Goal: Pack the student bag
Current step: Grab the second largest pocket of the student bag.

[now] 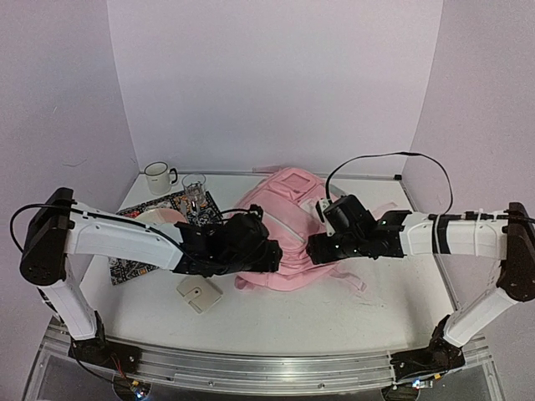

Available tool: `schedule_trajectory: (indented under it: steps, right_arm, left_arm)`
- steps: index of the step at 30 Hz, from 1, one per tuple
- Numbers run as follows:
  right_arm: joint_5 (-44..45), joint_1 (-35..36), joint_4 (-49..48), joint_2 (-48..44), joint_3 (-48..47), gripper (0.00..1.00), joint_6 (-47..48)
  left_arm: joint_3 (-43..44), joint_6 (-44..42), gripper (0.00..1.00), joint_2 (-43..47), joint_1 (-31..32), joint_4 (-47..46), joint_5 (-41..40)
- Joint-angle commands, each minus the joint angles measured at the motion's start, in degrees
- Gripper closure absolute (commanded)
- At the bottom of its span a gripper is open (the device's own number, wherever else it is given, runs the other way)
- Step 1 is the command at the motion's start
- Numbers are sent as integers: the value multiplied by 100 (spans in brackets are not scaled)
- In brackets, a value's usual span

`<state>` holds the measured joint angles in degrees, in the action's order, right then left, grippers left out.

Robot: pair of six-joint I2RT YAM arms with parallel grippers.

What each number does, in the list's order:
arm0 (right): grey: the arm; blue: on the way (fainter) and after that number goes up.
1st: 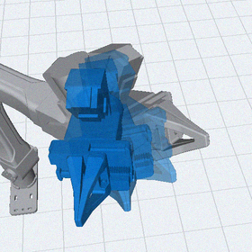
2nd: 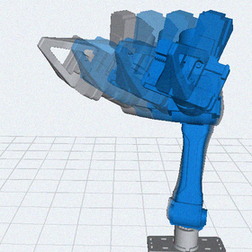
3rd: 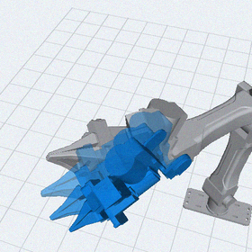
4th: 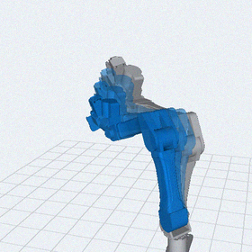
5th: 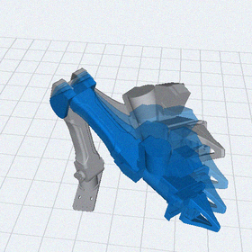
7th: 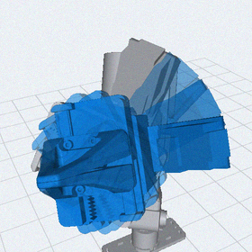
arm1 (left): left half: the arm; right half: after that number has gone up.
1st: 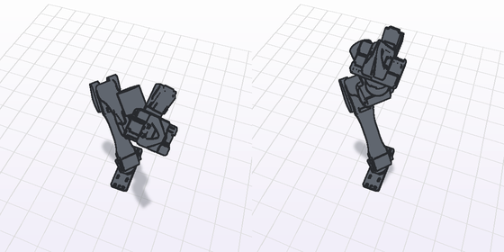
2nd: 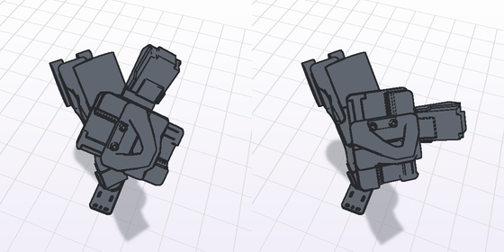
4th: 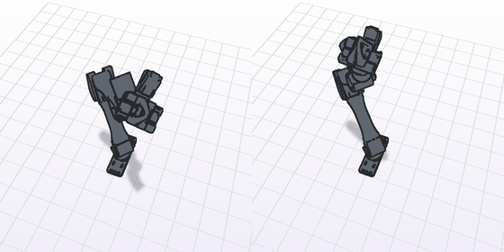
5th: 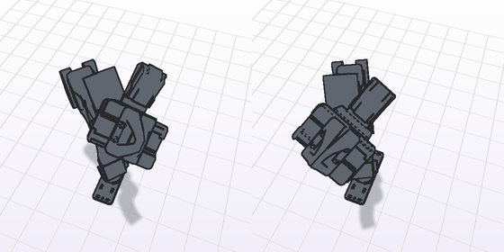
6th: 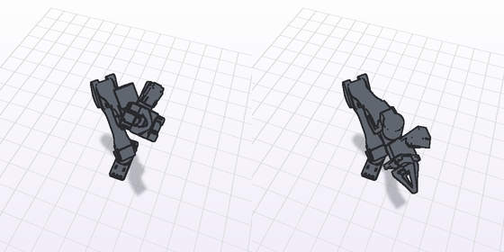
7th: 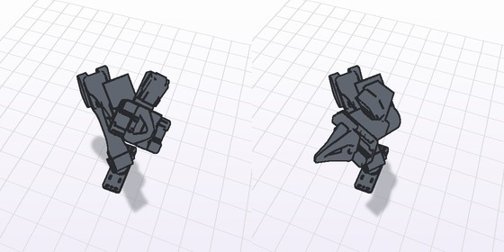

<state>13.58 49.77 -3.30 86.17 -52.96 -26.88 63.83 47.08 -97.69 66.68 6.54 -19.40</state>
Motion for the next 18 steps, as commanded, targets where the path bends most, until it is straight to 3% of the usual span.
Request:
schedule_trajectory:
  steps: [1, 7, 18]
  right_arm:
    - [428, -216, 157, -278, 247, 27, -122]
    - [473, -459, 109, -367, 451, 17, -212]
    - [401, -566, 88, -331, 417, 13, -137]
  left_arm:
    - [903, -357, 32, -544, 251, 972, -958]
    - [1766, -571, 34, -1221, 395, 1569, -1223]
    - [2410, -469, 38, -1878, 503, 2595, -1684]
